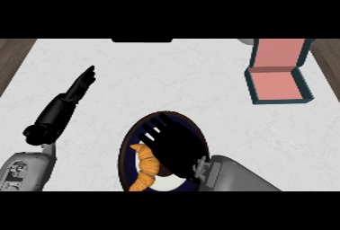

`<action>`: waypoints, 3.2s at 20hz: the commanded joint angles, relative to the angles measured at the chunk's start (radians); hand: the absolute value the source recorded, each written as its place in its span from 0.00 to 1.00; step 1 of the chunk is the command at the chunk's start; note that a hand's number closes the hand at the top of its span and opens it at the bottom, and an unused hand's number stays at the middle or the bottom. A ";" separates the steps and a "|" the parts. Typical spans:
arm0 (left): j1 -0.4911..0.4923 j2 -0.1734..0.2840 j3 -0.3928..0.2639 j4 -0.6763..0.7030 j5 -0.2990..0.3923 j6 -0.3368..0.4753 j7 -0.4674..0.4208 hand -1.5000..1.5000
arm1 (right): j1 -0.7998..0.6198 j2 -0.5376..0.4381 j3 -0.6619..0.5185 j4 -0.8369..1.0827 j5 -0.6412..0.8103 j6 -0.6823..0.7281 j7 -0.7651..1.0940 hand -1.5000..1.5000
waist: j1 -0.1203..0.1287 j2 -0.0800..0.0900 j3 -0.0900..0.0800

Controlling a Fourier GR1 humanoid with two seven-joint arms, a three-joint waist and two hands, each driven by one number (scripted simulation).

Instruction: Pick the can from the plate and place it in the cardboard box

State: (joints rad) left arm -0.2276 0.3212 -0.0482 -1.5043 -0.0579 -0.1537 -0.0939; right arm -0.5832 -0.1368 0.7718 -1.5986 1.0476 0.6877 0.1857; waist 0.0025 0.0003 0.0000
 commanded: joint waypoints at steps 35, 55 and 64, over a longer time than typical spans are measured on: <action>-0.013 -0.095 0.082 0.024 -0.096 -0.062 -0.011 0.50 | 0.026 0.135 -0.083 0.405 0.321 -0.389 -0.390 1.00 | -0.001 0.000 0.000; 0.093 -0.086 0.082 -0.095 -0.084 -0.096 0.014 0.50 | 0.508 -0.471 -0.459 -0.163 -0.230 -0.650 -1.193 1.00 | -0.014 -0.004 0.000; 0.007 -0.096 0.089 -0.055 -0.083 -0.088 0.052 0.50 | 0.397 -0.418 -0.789 -0.214 -0.664 -0.328 -0.793 1.00 | -0.020 -0.004 -0.002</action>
State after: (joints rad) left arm -0.1893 0.2336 0.0439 -1.5615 -0.1469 -0.2401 -0.0689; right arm -0.1476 -0.5890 0.0899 -1.8020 0.5327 0.2661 -0.7674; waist -0.0153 -0.0031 -0.0011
